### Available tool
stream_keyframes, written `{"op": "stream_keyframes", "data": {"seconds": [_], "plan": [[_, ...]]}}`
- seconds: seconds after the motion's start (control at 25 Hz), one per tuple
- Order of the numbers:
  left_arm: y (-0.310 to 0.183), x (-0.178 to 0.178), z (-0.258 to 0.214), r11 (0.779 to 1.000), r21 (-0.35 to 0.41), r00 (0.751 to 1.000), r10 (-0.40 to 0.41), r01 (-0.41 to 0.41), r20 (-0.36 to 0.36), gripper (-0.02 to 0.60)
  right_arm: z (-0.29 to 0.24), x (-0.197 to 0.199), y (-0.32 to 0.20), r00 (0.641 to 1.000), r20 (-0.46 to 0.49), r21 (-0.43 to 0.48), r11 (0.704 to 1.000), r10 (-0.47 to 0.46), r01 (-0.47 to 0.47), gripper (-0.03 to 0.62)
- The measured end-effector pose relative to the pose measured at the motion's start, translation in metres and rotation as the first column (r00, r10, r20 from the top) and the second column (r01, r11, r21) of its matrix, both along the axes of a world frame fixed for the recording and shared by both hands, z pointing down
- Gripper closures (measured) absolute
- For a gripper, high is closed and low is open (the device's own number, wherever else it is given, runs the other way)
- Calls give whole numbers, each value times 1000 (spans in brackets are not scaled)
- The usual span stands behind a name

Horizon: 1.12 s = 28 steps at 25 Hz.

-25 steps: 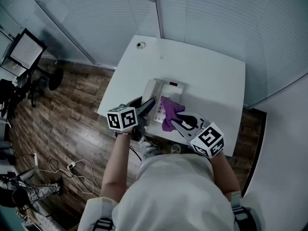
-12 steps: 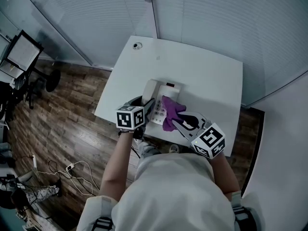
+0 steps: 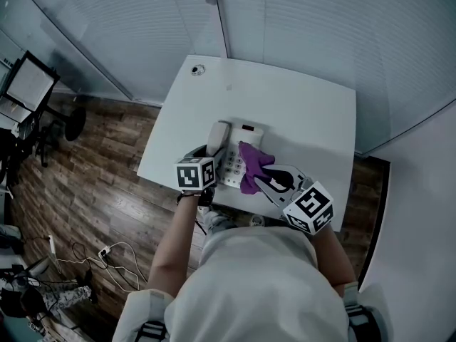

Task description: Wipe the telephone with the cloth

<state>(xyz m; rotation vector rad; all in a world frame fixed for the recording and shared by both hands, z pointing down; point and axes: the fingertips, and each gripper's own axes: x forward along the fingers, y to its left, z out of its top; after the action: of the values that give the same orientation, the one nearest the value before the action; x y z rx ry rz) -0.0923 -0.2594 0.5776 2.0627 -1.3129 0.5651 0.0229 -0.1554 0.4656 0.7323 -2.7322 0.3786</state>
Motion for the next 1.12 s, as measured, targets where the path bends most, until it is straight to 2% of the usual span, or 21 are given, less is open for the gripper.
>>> {"op": "stream_keyframes", "data": {"seconds": [0.24, 0.64, 0.84, 1.04, 1.12], "plan": [[-7, -1, 5, 1000, -17, 1000, -14, 14, 12, 356, -1, 1, -2, 1000, 3, -2, 1000, 9, -9, 513], [-14, 6, 17, 999, -35, 998, 9, -7, 67, 356, 0, 9, -11, 999, 6, -7, 999, 33, -33, 513], [-16, 8, 19, 998, -50, 998, 26, -23, 64, 356, 3, 14, -14, 999, 9, -12, 999, 43, -43, 513], [-14, 9, 23, 999, -34, 988, 41, -37, 149, 356, 4, 15, -8, 999, 15, -12, 999, 33, -33, 513], [-15, 9, 23, 999, -27, 987, 32, -28, 159, 356, 3, 16, -6, 1000, 14, -10, 1000, 25, -25, 513]]}}
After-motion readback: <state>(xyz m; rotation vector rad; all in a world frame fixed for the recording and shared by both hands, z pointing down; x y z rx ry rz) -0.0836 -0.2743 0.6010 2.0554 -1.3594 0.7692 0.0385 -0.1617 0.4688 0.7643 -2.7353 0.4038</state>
